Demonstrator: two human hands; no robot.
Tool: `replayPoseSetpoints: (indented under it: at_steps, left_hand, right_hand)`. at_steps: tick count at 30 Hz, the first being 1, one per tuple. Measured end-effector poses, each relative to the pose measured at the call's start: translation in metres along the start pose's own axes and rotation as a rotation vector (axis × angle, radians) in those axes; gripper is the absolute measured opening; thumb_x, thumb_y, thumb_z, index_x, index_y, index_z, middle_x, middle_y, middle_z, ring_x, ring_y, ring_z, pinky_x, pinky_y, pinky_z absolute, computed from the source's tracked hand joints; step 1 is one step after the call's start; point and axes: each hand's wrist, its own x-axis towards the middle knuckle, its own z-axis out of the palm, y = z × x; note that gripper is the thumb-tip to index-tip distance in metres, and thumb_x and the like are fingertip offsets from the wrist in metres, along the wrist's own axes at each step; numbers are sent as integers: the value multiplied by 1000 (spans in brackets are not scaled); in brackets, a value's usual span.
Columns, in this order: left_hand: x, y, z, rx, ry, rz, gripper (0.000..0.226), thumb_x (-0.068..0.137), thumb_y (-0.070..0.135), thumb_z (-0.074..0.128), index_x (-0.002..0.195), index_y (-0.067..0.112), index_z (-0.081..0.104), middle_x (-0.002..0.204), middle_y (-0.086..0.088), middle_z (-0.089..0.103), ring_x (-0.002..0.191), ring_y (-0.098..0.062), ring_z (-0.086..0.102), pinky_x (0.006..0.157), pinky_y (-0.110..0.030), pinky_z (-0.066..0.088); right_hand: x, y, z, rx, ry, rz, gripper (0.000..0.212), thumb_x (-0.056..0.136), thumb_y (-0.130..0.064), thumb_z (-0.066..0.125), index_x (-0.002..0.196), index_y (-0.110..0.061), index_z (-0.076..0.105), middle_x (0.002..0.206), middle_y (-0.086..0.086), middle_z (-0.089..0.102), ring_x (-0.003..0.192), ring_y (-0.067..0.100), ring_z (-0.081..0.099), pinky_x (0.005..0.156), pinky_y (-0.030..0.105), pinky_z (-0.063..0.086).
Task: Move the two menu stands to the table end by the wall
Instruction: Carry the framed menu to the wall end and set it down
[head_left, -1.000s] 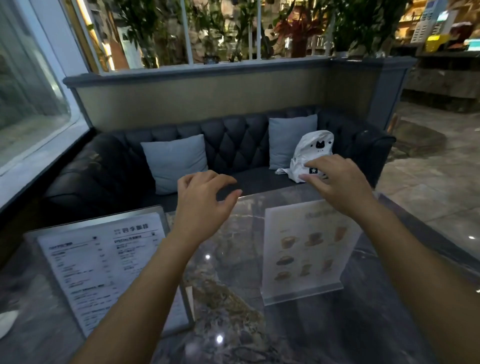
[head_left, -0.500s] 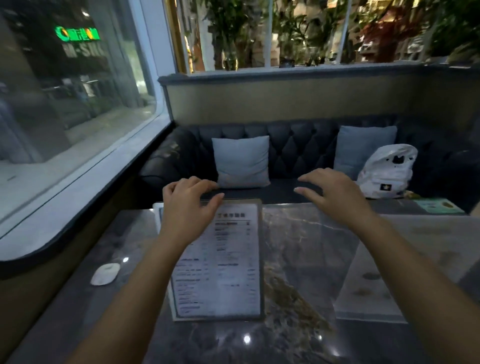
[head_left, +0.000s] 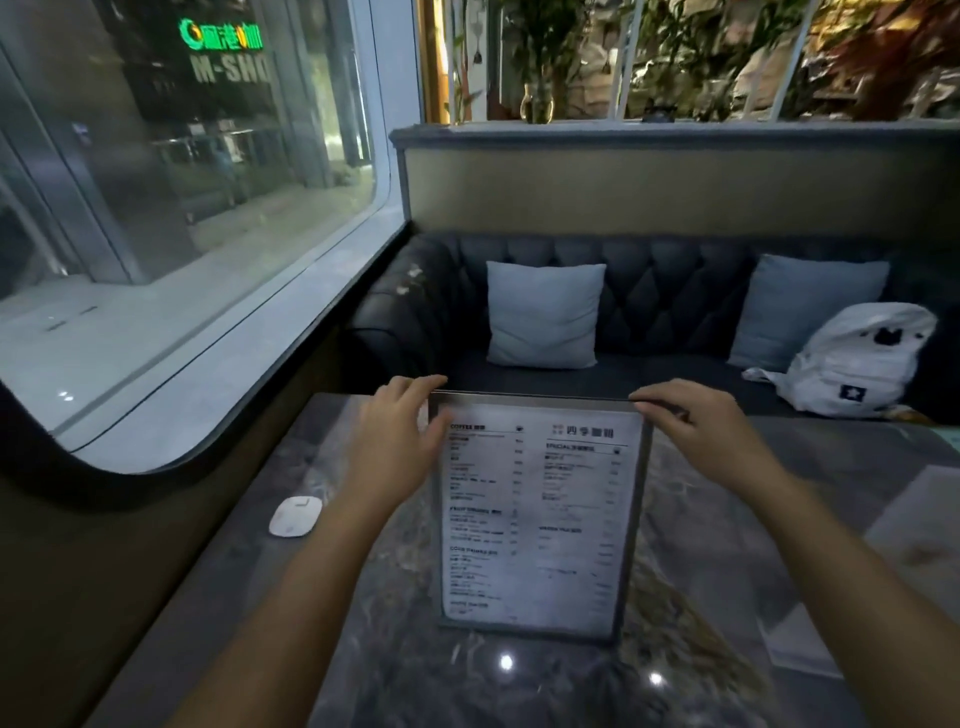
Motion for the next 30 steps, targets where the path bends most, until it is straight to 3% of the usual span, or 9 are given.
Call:
replayPoseSetpoints:
  at_steps: [6, 9, 12, 14, 16, 20, 23, 27, 30]
  left_hand:
    - [-1, -15, 12, -303, -2, -185, 39, 83, 19, 62, 120, 15, 51, 103, 3, 56, 91, -10, 53, 78, -19, 43]
    - [-5, -24, 14, -529, -21, -285, 27, 81, 11, 65, 107, 7, 58, 84, 5, 62, 79, -2, 58, 66, -5, 46]
    - [-19, -37, 21, -651, -51, -379, 22, 80, 9, 65, 102, 10, 62, 85, -3, 65, 83, -14, 62, 74, -17, 52]
    - [-29, -45, 28, -715, -92, -437, 21, 80, 8, 64, 101, 11, 63, 90, -10, 65, 88, -22, 60, 79, -33, 52]
    - [-39, -51, 35, -748, -132, -470, 19, 80, 5, 64, 97, 12, 64, 89, -13, 65, 85, -24, 58, 79, -38, 51]
    - [-57, -63, 48, -792, -155, -518, 18, 79, 1, 63, 95, 9, 65, 85, -8, 66, 82, -20, 58, 69, -20, 53]
    - [-69, -71, 55, -818, -172, -563, 19, 79, -2, 62, 97, 5, 64, 89, -10, 66, 81, -16, 60, 68, -16, 54]
    - [-81, -76, 65, -802, -216, -558, 22, 76, -9, 61, 95, 1, 64, 79, 0, 68, 67, 2, 63, 62, -10, 51]
    - [-87, -77, 70, -809, -217, -556, 27, 76, -9, 61, 83, 16, 66, 77, 6, 70, 66, 2, 65, 61, -9, 50]
  right_hand:
    - [-4, 4, 12, 224, 97, 106, 13, 84, -10, 59, 94, -11, 67, 88, 6, 66, 80, 20, 63, 74, 33, 50]
    - [-10, 9, 21, 328, 151, 179, 11, 85, -14, 59, 94, -15, 64, 80, 3, 65, 70, 12, 62, 61, 19, 49]
    - [-22, 14, 34, 433, 197, 242, 7, 84, -16, 60, 90, -17, 63, 77, 0, 65, 63, 4, 61, 52, 9, 46]
    - [-36, 19, 46, 509, 194, 279, 8, 84, -17, 59, 83, -24, 64, 77, -4, 67, 62, 0, 62, 51, 10, 47]
    - [-51, 25, 59, 563, 177, 327, 15, 84, -19, 59, 80, -32, 66, 74, -10, 70, 65, -1, 63, 54, 11, 49]
    - [-74, 38, 82, 636, 178, 429, 19, 82, -15, 60, 79, -32, 68, 76, -10, 72, 68, 5, 65, 55, 14, 52]
    - [-87, 46, 94, 676, 167, 487, 13, 81, -11, 61, 85, -21, 69, 83, -4, 71, 69, 7, 66, 56, 16, 54]
    - [-98, 51, 102, 719, 152, 550, 13, 81, -7, 61, 84, -18, 67, 84, 4, 70, 65, 6, 66, 55, 14, 53]
    - [-100, 51, 107, 774, 156, 558, 12, 81, 0, 58, 85, -9, 65, 82, 8, 67, 62, 1, 64, 55, 12, 51]
